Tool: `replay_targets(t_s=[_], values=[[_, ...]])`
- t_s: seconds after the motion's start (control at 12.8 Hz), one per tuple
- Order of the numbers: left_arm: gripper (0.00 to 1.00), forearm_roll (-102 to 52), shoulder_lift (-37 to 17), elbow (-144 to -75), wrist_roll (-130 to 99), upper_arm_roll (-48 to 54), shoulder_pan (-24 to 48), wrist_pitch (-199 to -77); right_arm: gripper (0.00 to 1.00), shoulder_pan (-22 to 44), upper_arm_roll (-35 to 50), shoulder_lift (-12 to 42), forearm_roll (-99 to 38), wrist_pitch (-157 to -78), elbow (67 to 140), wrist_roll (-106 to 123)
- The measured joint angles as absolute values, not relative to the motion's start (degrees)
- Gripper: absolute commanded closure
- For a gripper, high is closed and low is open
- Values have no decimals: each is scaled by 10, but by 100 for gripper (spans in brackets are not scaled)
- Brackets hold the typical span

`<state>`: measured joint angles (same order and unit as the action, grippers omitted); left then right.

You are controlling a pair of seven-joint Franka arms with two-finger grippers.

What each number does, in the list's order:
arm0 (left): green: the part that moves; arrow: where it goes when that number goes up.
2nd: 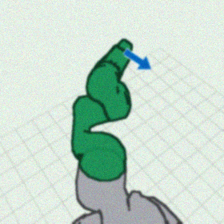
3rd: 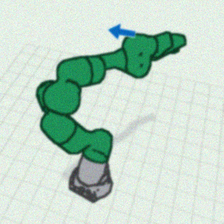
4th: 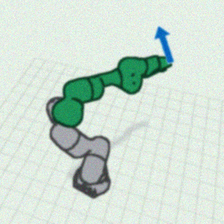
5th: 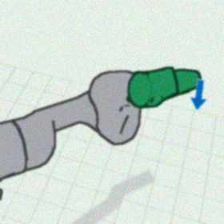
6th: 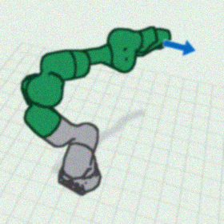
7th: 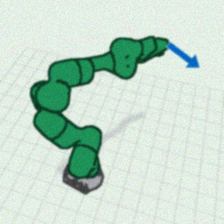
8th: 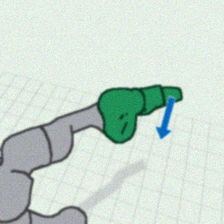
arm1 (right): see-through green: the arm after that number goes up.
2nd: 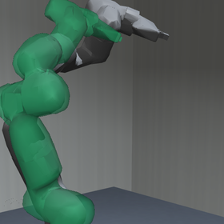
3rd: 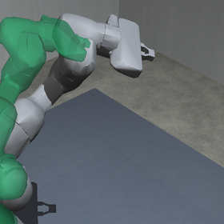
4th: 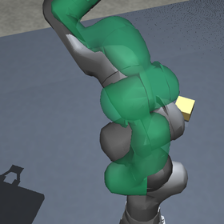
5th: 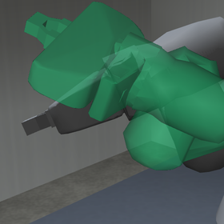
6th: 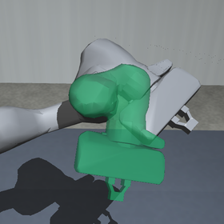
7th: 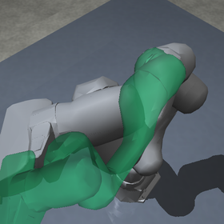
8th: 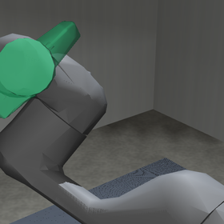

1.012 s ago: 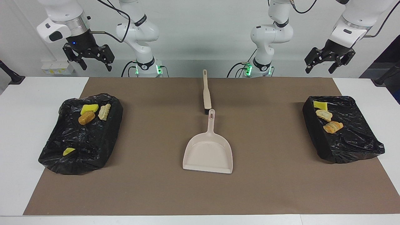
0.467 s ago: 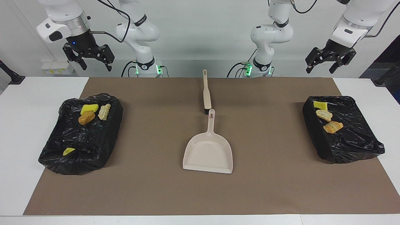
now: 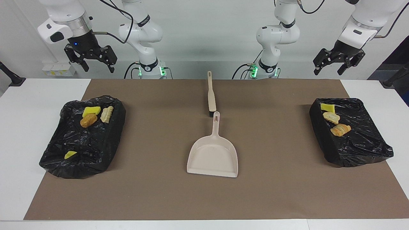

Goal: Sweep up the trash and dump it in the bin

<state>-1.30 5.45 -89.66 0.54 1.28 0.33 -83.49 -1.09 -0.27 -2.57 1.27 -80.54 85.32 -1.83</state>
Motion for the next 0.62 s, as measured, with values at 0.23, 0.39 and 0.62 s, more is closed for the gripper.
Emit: replay_targets(t_s=[0.23, 0.39, 0.62], values=[[0, -13, 54, -897, 5, 13, 3, -835, 0, -11, -3, -26, 13, -805, 853, -18], [0, -13, 54, -897, 5, 13, 3, -835, 0, -11, -3, -26, 13, -805, 853, -18], [0, -13, 54, -897, 5, 13, 3, -835, 0, -11, -3, -26, 13, -805, 853, -18]])
